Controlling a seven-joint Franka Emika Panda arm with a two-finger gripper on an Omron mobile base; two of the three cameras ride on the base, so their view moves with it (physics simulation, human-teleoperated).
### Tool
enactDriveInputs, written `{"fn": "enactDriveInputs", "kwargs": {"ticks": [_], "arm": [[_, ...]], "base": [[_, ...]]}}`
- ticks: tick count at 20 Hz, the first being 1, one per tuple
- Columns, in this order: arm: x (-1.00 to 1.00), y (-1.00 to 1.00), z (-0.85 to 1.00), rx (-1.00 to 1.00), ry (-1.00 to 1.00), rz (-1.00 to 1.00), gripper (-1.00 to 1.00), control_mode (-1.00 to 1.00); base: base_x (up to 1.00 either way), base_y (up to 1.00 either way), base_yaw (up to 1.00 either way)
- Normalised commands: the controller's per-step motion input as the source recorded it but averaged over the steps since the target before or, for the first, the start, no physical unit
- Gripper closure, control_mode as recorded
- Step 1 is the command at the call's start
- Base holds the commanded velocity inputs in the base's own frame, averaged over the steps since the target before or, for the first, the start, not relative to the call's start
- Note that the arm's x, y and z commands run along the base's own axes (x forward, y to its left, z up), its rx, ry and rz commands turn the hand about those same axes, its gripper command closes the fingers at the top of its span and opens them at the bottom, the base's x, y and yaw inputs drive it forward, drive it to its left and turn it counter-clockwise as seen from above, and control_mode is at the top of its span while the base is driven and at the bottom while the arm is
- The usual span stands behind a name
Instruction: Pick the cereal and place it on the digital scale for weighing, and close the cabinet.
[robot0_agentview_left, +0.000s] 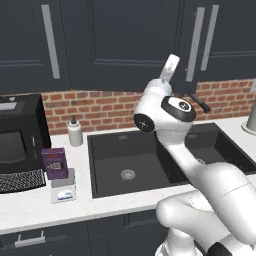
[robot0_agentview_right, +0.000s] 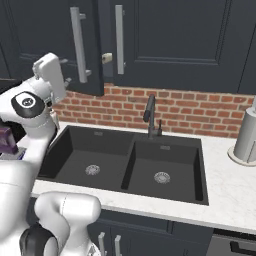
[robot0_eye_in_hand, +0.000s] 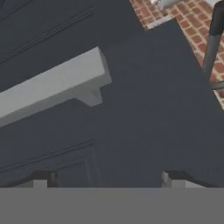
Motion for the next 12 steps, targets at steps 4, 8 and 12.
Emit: {"fn": "enactDriveInputs", "kwargs": {"ticks": [4, 8, 12], "arm": [[1.0, -0.21, 0.0, 0.0, 0.27, 0.06, -1.0, -1.0], [1.0, -0.19, 0.0, 0.0, 0.27, 0.04, -1.0, -1.0], [1.0, -0.21, 0.0, 0.0, 0.28, 0.03, -1.0, -1.0]], "base": [[0.0, 0.0, 0.0], [0.0, 0.0, 0.0], [0.0, 0.0, 0.0]]}}
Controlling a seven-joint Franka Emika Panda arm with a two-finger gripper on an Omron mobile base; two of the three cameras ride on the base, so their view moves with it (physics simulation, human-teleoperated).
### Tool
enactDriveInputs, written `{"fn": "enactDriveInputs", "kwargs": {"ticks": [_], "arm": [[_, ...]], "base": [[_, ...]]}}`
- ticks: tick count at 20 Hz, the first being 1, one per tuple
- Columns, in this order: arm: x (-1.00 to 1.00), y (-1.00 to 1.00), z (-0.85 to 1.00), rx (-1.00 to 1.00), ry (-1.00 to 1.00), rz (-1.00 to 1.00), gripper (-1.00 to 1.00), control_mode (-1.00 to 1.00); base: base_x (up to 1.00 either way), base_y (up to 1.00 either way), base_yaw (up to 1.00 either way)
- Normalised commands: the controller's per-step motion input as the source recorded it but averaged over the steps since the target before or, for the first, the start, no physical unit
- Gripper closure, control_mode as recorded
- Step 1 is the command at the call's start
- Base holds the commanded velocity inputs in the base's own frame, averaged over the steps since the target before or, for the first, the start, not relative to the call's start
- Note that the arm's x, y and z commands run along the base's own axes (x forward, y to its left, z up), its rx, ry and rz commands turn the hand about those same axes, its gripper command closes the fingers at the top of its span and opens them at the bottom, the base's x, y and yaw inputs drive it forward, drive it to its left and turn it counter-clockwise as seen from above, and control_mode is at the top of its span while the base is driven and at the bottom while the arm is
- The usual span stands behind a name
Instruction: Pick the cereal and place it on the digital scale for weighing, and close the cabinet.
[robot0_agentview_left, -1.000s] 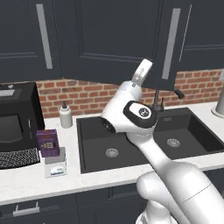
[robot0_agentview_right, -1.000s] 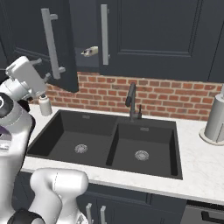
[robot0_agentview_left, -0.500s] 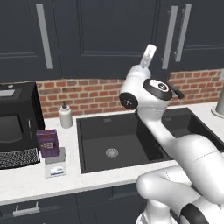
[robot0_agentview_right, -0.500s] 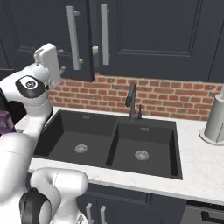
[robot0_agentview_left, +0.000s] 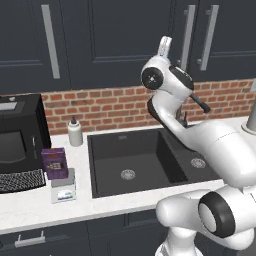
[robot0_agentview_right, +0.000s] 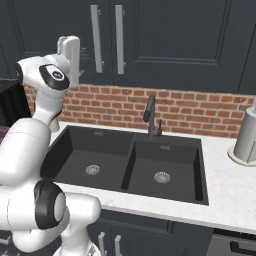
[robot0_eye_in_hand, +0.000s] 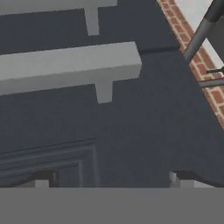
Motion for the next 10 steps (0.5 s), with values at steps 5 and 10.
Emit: {"fn": "enactDriveInputs", "kwargs": {"ticks": [5, 10], "arm": [[0.88, -0.22, 0.0, 0.02, 0.26, 0.04, -1.0, -1.0], [0.26, -0.2, 0.19, 0.05, 0.08, 0.08, -1.0, -1.0]], "base": [[0.0, 0.0, 0.0], [0.0, 0.0, 0.0]]}}
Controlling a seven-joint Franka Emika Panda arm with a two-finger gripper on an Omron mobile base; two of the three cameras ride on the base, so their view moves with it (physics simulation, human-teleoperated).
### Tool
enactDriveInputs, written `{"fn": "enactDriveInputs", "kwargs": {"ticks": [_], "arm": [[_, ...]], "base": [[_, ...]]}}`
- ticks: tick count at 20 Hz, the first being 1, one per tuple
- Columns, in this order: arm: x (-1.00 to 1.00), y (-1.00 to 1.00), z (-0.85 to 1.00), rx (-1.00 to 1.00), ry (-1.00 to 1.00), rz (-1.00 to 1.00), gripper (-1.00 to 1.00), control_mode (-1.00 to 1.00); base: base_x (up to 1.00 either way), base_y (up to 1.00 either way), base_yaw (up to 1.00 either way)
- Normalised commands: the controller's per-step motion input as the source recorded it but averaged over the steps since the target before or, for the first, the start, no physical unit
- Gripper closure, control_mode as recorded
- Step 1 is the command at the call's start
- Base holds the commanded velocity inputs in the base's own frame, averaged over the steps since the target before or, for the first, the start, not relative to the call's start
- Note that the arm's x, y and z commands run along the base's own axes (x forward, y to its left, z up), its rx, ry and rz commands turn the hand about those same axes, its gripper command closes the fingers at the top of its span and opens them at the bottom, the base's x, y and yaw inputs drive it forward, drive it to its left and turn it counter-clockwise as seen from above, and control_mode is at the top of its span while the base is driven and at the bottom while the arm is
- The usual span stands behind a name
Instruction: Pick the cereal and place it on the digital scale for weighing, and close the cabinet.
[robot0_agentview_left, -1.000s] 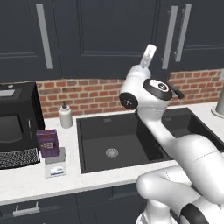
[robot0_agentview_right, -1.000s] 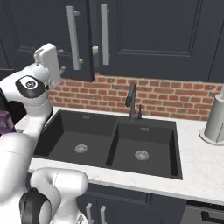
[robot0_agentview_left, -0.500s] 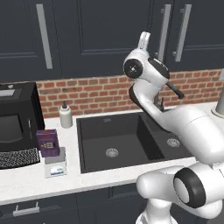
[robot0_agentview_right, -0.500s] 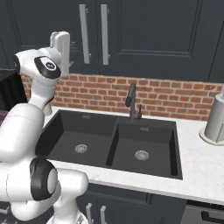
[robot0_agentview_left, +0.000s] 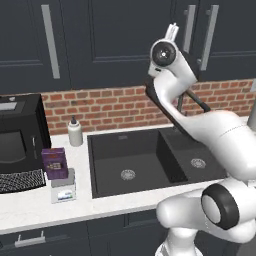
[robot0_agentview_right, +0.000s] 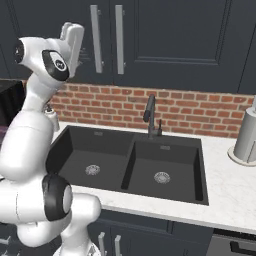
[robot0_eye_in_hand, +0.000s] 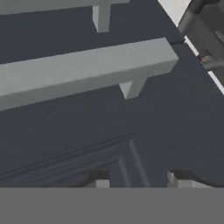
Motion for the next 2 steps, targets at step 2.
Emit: {"fn": "enactDriveInputs", "kwargs": {"ticks": [2], "arm": [[0.32, -0.25, 0.05, 0.03, 0.08, 0.08, -1.0, -1.0]], "base": [[0.0, 0.0, 0.0]]}}
